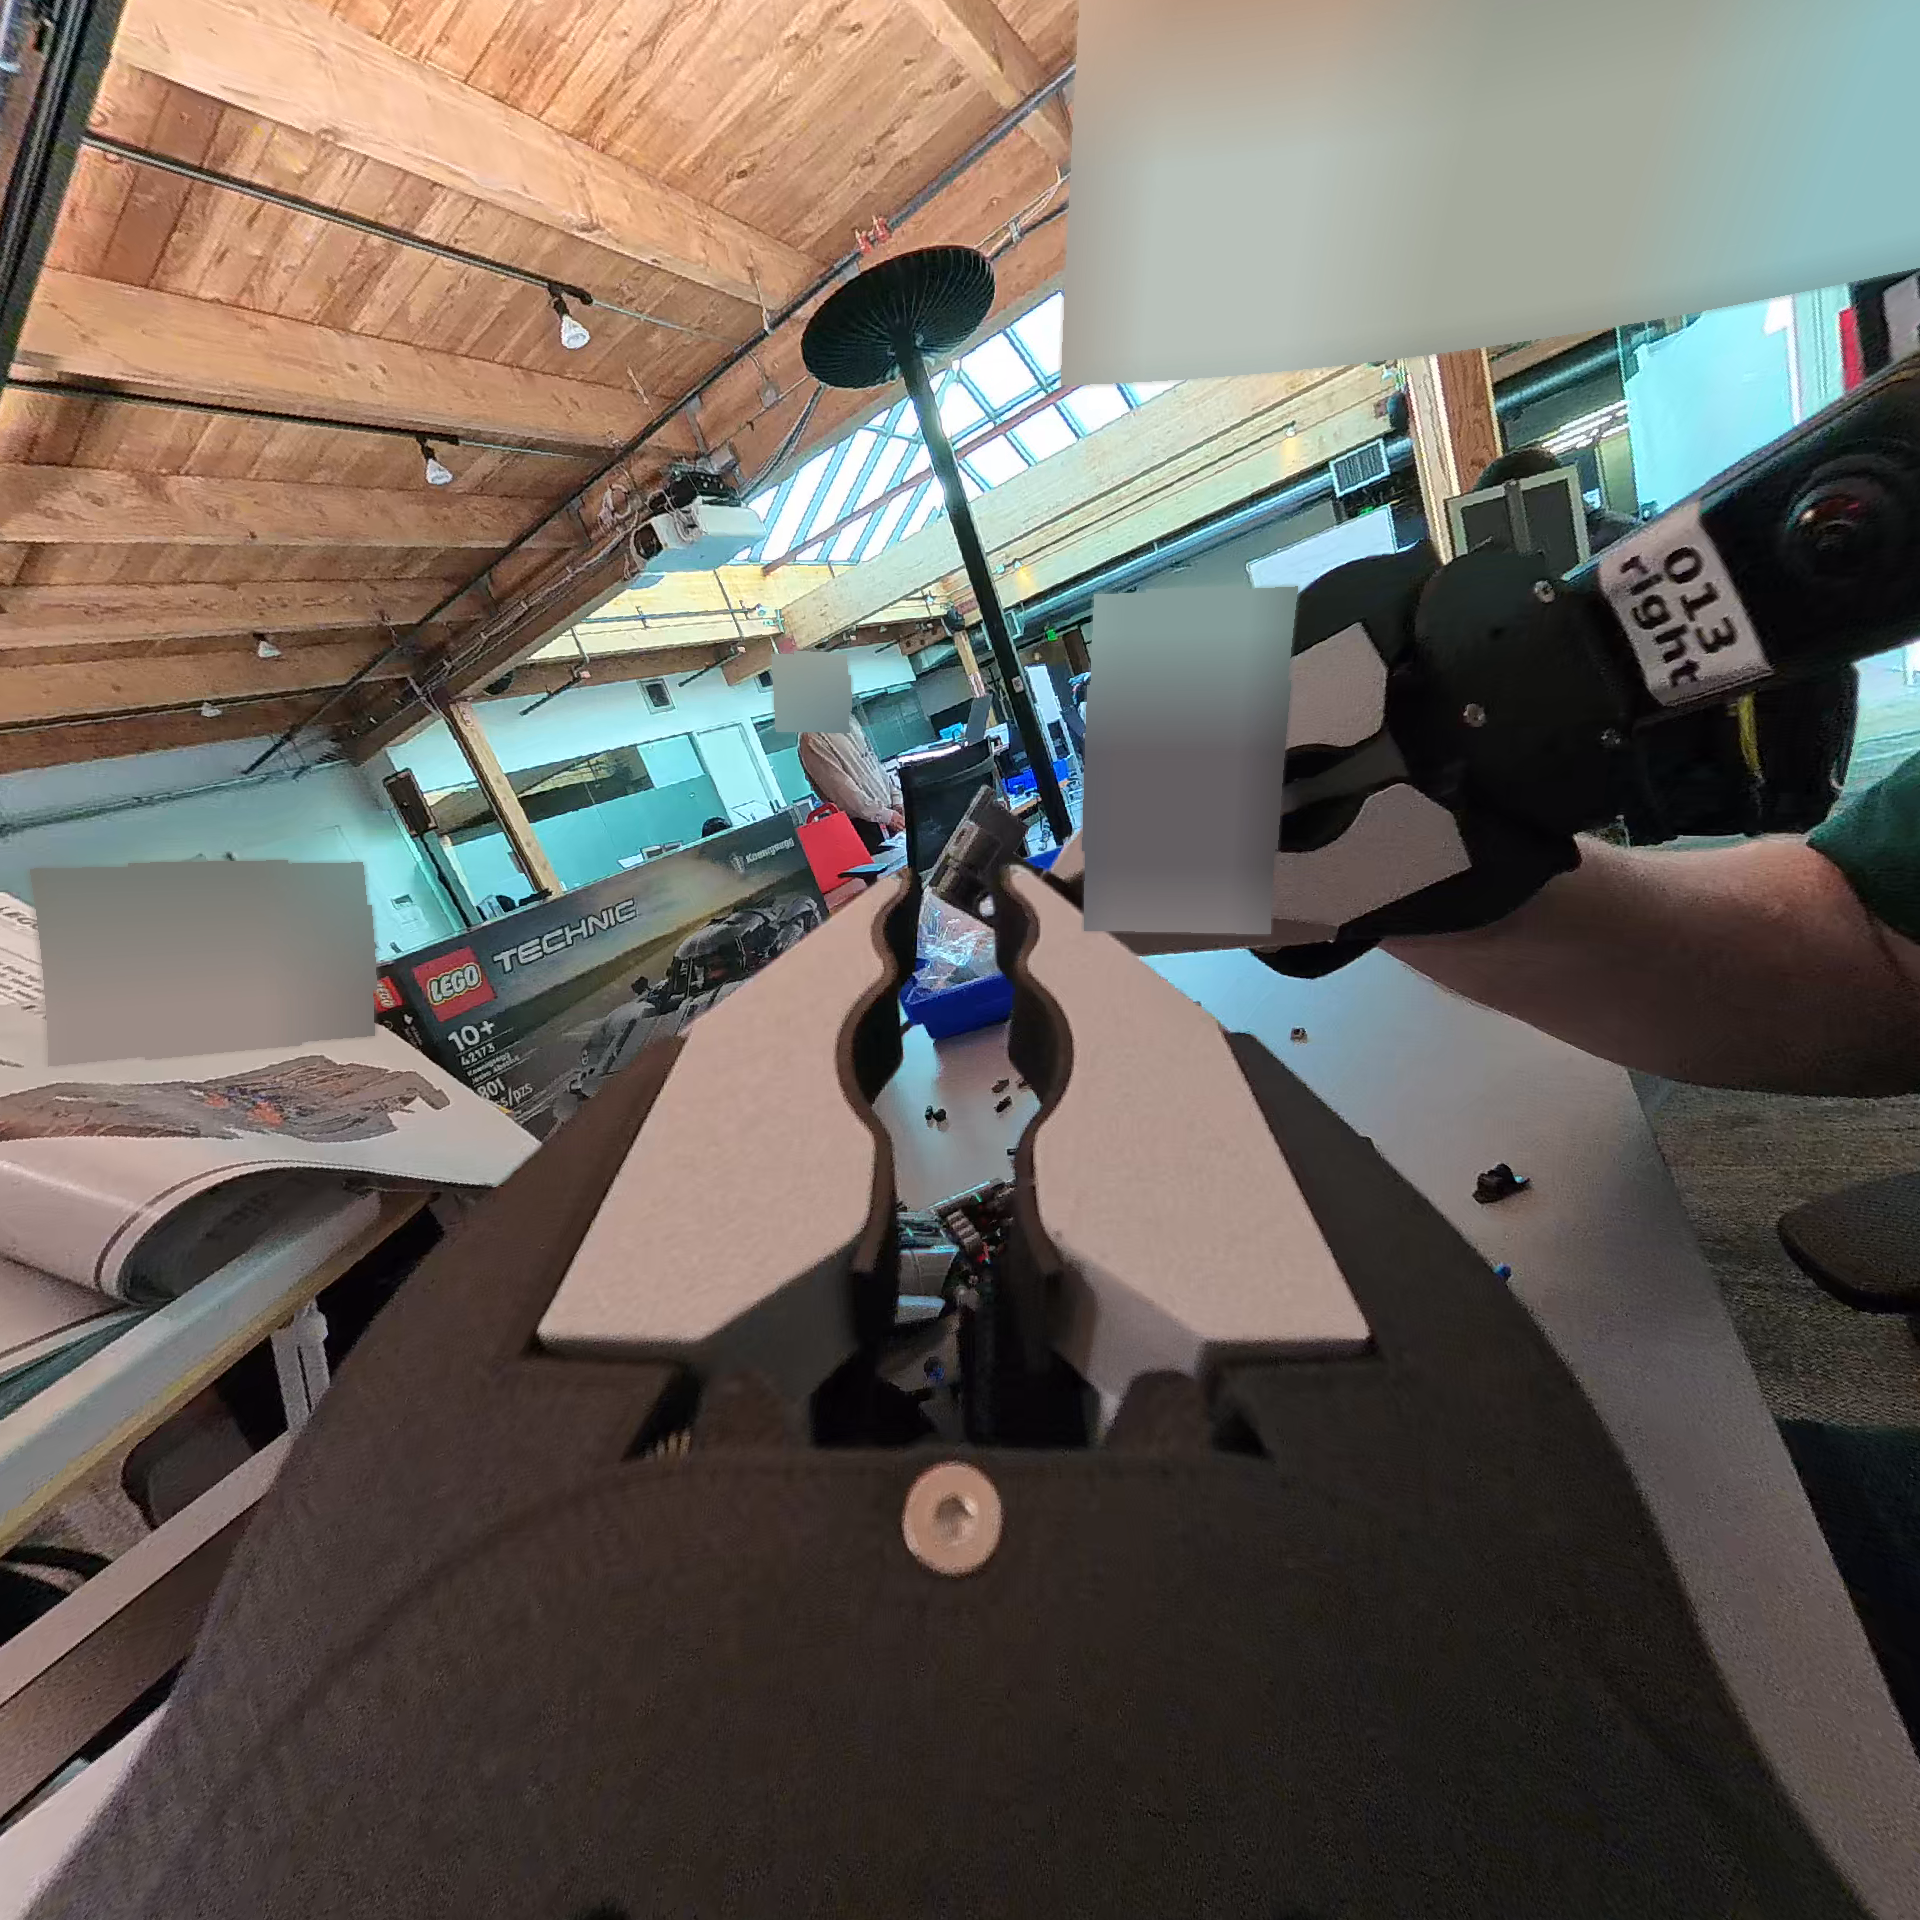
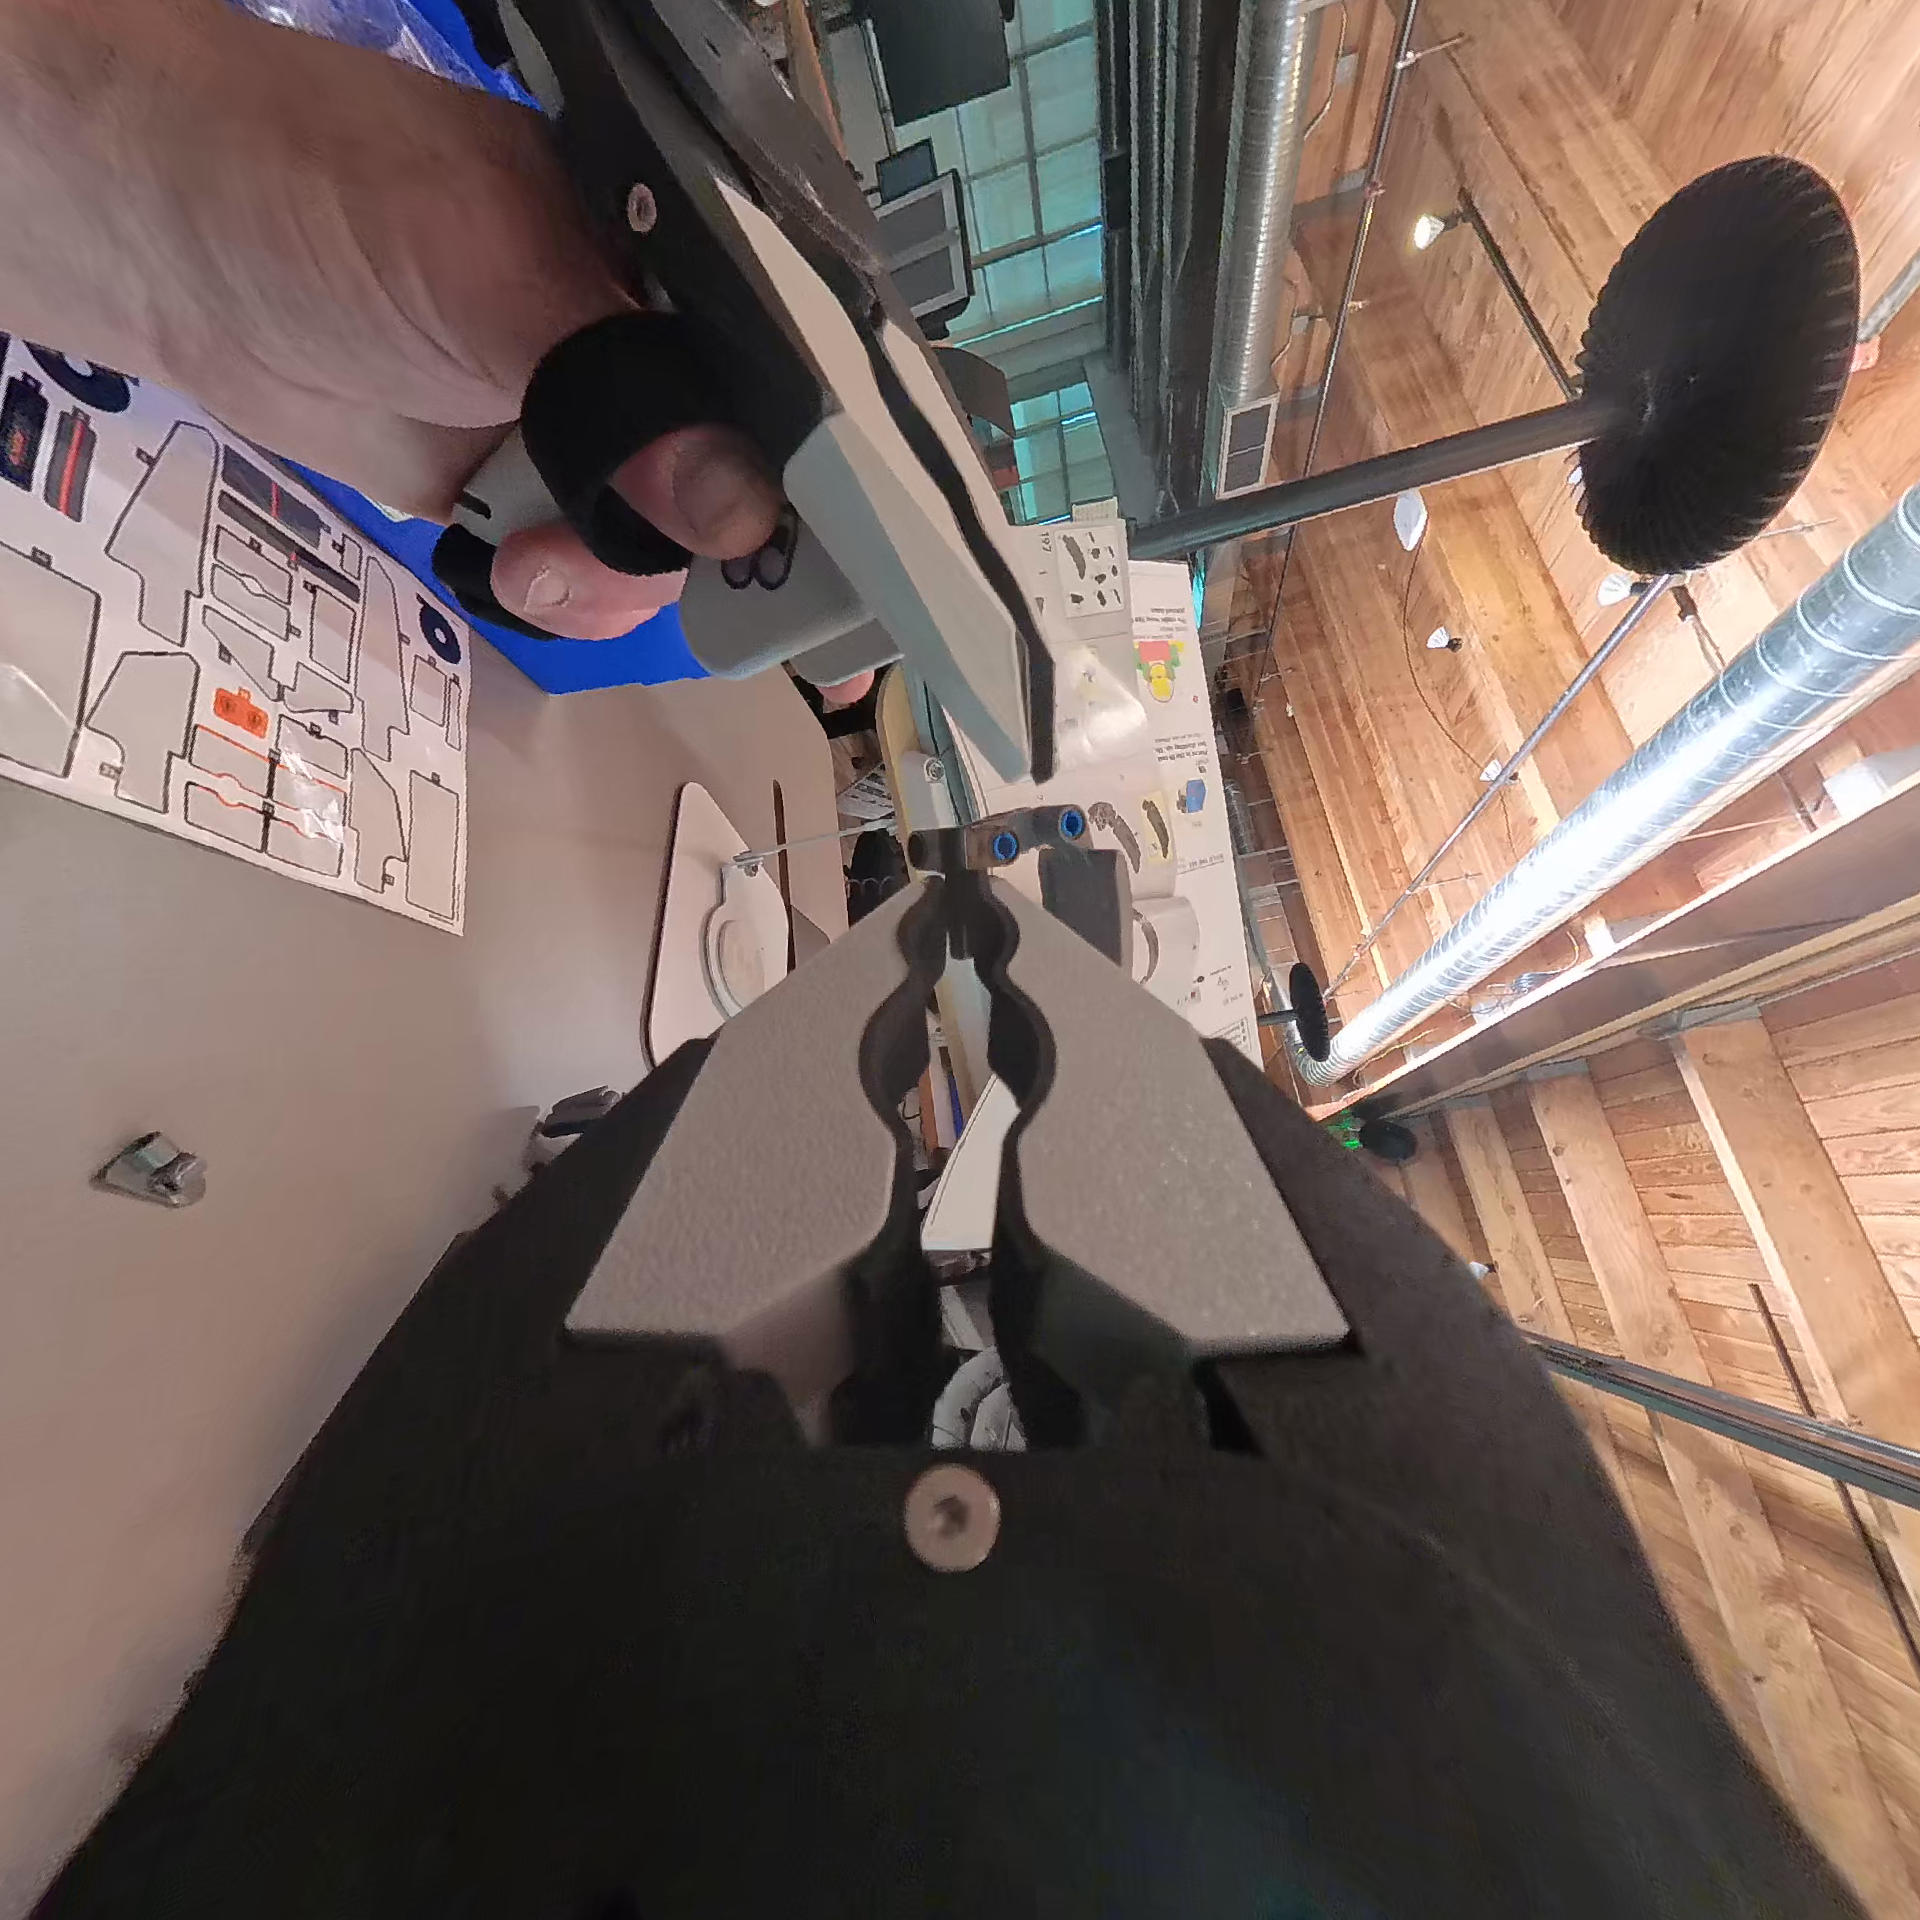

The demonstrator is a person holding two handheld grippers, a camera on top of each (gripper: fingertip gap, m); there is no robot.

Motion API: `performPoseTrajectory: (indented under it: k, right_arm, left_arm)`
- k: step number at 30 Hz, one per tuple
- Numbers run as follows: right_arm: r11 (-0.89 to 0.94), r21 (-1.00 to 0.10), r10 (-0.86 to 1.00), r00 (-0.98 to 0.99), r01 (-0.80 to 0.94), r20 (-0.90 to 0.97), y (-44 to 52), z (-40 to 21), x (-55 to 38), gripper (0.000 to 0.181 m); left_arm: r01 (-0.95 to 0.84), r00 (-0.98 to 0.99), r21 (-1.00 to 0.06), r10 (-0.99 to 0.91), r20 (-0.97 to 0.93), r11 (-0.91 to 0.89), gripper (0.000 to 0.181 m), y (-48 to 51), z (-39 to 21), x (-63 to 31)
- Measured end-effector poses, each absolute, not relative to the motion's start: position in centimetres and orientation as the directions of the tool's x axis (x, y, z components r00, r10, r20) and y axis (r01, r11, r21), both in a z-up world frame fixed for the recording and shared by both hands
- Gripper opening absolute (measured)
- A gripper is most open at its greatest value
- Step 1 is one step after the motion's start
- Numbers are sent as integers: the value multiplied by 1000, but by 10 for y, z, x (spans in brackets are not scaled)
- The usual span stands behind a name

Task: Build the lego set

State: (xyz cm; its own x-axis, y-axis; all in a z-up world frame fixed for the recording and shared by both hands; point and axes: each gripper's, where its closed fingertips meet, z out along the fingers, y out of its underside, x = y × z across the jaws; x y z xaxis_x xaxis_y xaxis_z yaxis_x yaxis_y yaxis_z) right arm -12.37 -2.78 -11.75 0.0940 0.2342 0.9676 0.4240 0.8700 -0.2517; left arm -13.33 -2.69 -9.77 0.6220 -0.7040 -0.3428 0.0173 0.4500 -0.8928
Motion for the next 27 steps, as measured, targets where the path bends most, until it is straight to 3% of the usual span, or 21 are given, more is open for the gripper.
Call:
performPoseTrajectory:
  k: [15,27]
  right_arm:
    - [880,-222,219,55,421,974,-30,-122,-127,2]
    - [877,-235,232,60,419,971,-29,-124,-122,2]
  left_arm:
    - [21,611,-899,-717,-336,438,8,-24,-102,-130]
    - [60,591,-918,-756,-283,391,19,-22,-105,-128]
